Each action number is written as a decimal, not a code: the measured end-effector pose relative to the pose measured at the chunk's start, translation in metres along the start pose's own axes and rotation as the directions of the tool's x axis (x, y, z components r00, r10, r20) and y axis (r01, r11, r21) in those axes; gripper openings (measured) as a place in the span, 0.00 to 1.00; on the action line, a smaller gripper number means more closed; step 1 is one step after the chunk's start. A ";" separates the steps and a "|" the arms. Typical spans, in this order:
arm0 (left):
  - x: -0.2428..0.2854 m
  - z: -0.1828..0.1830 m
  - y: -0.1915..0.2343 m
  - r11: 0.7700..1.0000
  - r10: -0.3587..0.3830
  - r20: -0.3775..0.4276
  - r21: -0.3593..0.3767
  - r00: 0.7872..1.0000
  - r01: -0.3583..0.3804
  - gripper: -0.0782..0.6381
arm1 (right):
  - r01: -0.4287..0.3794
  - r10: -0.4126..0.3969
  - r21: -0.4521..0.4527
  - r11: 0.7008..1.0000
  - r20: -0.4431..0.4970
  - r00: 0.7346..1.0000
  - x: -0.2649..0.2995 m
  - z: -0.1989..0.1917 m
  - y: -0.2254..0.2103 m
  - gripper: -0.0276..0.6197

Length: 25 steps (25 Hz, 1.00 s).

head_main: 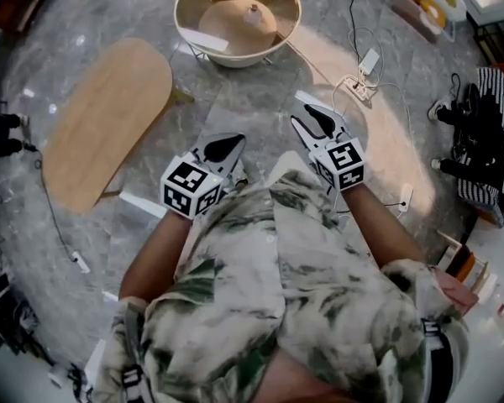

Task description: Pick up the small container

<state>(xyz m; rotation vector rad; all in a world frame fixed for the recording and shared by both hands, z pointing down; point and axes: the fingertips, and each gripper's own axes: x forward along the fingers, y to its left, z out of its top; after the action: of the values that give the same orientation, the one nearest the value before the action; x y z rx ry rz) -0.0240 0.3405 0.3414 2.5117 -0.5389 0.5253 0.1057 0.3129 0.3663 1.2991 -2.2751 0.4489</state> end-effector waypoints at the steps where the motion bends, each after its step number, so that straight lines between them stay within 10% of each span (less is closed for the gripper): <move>1: -0.001 0.001 0.012 1.000 -0.003 -0.006 0.000 1.000 0.003 0.14 | 0.006 -0.006 0.004 1.000 -0.001 1.000 0.010 0.005 0.000 0.32; 25: 0.121 0.106 0.222 0.974 0.163 -0.061 -0.150 0.985 -0.171 0.14 | -0.125 0.117 -0.045 0.991 -0.146 0.982 0.274 0.031 -0.202 0.31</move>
<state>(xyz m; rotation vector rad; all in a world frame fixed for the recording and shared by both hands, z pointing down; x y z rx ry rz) 0.0018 0.0740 0.4012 2.3128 -0.7480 0.5821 0.1536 0.0027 0.5013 1.0705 -2.2375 0.5020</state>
